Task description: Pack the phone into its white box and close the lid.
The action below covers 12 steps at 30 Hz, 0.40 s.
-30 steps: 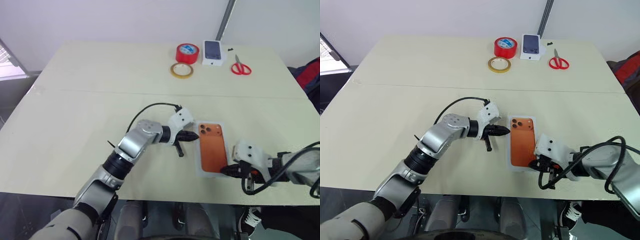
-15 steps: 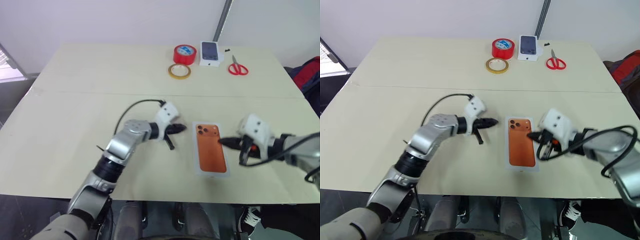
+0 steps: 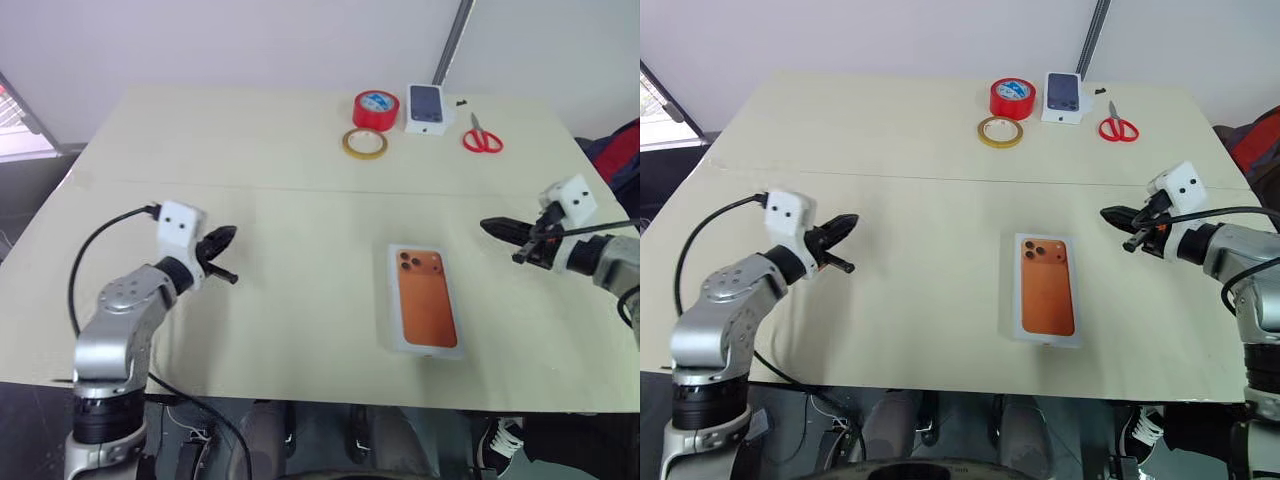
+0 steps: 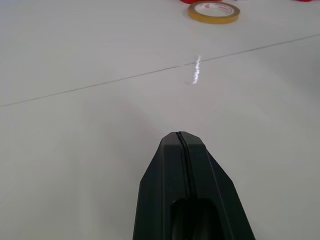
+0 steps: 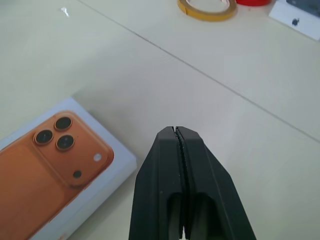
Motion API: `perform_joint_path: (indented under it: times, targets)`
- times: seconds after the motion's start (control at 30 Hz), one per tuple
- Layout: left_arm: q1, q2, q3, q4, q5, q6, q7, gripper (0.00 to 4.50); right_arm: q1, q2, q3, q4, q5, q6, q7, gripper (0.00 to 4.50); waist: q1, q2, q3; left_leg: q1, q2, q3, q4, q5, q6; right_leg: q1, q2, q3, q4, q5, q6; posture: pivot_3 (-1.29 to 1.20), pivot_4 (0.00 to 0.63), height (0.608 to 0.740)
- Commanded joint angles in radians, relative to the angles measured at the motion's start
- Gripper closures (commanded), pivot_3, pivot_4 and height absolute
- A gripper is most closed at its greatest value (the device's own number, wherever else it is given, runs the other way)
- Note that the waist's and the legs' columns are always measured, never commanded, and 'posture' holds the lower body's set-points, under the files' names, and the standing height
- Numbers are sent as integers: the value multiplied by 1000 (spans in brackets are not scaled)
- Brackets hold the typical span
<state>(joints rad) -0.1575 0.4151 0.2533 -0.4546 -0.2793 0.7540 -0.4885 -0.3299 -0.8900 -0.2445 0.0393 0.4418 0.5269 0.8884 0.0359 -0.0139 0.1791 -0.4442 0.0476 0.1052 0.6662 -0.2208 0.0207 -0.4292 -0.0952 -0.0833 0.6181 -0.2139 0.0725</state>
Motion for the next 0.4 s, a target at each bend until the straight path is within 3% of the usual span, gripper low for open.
perform_joint_path:
  times: [0.03,0.4]
  targets:
    - [56,17,76,-51,-21,-26,26,4500,-43,15,5,61,-32,-53,-10,4456,-2,0,0,0,0,0,0,0,0,0,0,0,0,0,0,0,150,740]
    - [95,39,119,-26,-42,-61,53,4500,-58,30,25,70,-49,-74,18,4456,1,0,0,0,0,0,0,0,0,0,-1,0,0,0,0,0,150,740]
